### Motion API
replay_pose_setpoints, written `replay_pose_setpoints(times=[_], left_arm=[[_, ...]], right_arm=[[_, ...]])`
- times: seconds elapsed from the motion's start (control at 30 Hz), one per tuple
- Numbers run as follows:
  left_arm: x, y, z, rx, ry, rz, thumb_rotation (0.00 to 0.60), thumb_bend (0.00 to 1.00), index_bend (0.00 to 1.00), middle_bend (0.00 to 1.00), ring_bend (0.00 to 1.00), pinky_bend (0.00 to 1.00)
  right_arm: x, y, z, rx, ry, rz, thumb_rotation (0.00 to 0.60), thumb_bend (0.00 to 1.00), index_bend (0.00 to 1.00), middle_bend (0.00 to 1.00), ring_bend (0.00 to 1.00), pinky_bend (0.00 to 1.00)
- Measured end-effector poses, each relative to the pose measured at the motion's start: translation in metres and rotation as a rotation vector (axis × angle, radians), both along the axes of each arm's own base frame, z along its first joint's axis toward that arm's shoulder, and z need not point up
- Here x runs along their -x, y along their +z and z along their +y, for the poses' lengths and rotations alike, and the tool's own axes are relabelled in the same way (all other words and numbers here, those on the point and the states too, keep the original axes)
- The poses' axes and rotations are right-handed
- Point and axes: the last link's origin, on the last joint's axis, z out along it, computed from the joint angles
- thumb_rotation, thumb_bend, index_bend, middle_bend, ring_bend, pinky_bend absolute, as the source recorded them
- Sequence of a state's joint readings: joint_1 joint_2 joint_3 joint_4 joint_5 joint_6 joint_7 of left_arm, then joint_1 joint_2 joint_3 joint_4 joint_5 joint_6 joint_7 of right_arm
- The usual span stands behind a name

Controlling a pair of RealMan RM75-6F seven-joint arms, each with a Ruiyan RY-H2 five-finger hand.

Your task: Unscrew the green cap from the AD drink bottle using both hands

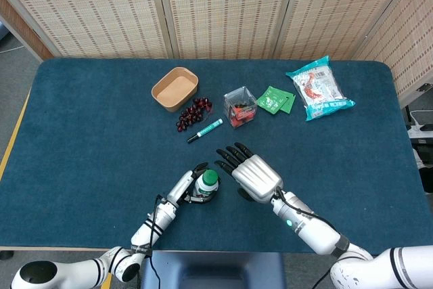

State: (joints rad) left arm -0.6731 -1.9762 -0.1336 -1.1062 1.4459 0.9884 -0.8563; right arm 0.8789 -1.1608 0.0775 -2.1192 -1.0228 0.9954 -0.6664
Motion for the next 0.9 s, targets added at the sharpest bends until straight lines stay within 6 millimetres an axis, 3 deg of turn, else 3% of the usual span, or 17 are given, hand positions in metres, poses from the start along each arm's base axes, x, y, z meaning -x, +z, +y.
replay_pose_setpoints(times=[0.63,0.9], left_arm=[[0.000,-0.002,0.003,0.002,0.009,0.016,0.600,0.83,0.72,0.78,0.33,0.05],[-0.001,-0.004,0.002,0.004,0.001,0.020,0.600,0.83,0.72,0.78,0.33,0.05]], right_arm=[[-0.017,-0.006,0.015,-0.054,0.056,-0.024,0.600,0.25,0.15,0.00,0.00,0.00],[-0.023,-0.008,0.008,0.016,0.078,-0.063,0.600,0.25,0.12,0.00,0.00,0.00]])
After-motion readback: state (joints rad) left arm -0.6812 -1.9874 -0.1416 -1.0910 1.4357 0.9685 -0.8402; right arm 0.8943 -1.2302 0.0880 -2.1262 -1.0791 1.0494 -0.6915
